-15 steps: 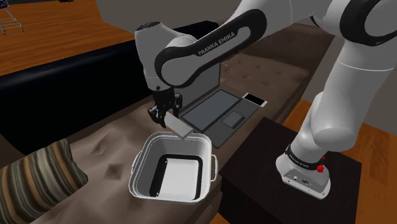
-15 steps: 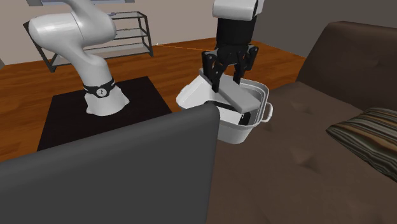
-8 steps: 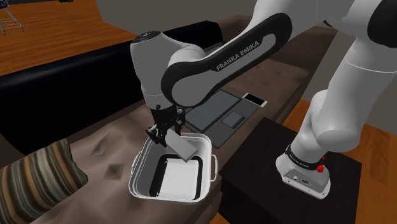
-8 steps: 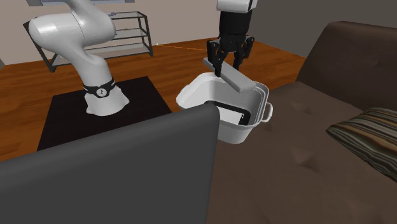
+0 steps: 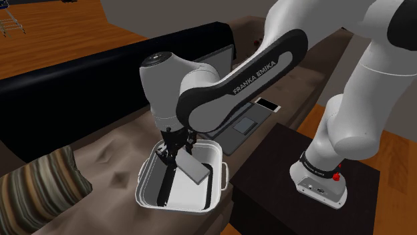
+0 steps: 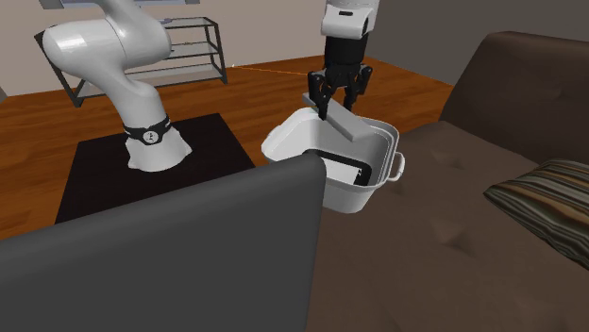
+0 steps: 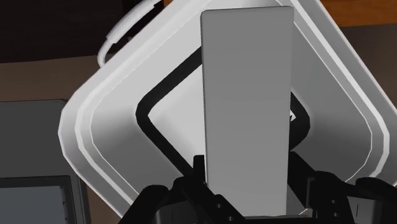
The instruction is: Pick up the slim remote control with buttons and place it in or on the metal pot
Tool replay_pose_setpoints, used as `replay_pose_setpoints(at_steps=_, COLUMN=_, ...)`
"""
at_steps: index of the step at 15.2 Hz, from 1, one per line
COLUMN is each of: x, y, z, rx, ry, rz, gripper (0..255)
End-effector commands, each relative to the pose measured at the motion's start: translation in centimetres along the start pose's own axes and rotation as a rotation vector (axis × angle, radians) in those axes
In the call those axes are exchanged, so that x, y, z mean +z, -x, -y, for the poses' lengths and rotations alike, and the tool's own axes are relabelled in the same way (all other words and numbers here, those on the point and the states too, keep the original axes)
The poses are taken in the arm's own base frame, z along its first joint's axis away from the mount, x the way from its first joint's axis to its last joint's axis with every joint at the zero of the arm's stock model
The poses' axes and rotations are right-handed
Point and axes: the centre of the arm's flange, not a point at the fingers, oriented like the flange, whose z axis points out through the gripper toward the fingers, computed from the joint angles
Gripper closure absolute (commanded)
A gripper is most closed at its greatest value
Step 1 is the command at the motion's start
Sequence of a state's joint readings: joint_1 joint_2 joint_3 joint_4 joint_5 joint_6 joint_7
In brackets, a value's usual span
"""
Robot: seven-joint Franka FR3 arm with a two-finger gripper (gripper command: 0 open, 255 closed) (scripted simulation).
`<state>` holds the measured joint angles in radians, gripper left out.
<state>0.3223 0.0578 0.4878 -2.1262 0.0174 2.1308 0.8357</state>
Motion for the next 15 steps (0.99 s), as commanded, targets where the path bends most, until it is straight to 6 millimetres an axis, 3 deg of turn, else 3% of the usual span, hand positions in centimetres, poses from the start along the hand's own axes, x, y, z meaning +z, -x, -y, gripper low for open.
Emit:
replay_pose_setpoints(at_steps=1, x=1.1, y=0.0, z=0.0, rx=0.000, ry=-0.001, rz=-0.001, gripper=255)
replay_pose_setpoints(at_steps=7, x=4.4, y=-0.2, z=0.0, rx=0.000, ry=-0.001, rz=-0.001, gripper=255)
replay_pose_setpoints(at_steps=15, x=4.4, y=-0.2, z=0.0, rx=0.000, ry=-0.001, rz=-0.001, gripper=255)
